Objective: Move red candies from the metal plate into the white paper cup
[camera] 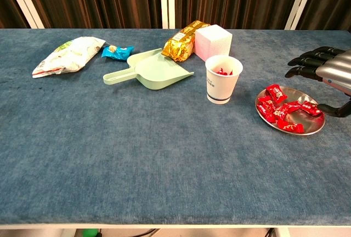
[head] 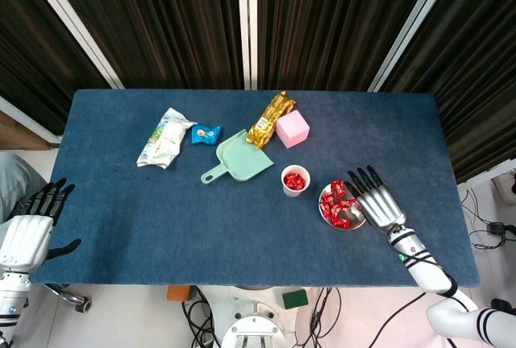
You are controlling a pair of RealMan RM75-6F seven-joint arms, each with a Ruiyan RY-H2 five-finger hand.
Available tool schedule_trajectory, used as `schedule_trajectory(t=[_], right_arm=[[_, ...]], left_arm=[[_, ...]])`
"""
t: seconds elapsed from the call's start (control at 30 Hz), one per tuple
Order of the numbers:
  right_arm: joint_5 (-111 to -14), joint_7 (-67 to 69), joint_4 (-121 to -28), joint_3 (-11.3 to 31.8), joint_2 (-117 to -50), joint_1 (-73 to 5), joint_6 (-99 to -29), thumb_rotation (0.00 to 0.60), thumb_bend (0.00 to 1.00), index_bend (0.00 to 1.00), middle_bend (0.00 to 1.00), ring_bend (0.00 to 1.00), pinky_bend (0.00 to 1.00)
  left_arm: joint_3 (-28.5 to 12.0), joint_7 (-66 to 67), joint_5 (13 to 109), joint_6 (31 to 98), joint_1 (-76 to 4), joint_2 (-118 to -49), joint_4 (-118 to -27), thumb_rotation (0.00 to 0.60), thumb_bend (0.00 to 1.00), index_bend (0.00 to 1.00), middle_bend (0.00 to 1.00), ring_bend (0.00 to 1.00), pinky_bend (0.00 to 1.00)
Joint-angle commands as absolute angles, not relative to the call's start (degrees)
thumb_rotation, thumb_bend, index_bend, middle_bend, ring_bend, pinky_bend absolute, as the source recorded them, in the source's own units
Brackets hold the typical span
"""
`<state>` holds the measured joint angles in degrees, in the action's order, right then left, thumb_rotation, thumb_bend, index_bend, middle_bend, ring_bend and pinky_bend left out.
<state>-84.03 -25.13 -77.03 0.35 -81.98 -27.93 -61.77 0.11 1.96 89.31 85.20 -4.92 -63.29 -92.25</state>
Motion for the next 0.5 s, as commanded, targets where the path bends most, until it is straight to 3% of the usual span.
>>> schedule_trajectory(t=[0.03,0.5], right_arm=[[-84.5,-25.0,-76.4,0.2,-82.5,-27.9,-62.0,0.600,0.38,0.20,0.03,0.00,0.00],[-87.3,-23.5,-68.5,0.4,-89.0,-28.1,-64.8,0.600,0.36,0.42,0.07,0.00,0.00]], left_arm=[[0.2,1.9,89.5,85.2,-4.9,-63.3,-92.2,0.600,0.10,0.07,0.03,0.00,0.15],[0.2,1.7,89.4,85.1,-4.9,-63.1,-92.1,0.600,0.10,0.07,0.03,0.00,0.15]])
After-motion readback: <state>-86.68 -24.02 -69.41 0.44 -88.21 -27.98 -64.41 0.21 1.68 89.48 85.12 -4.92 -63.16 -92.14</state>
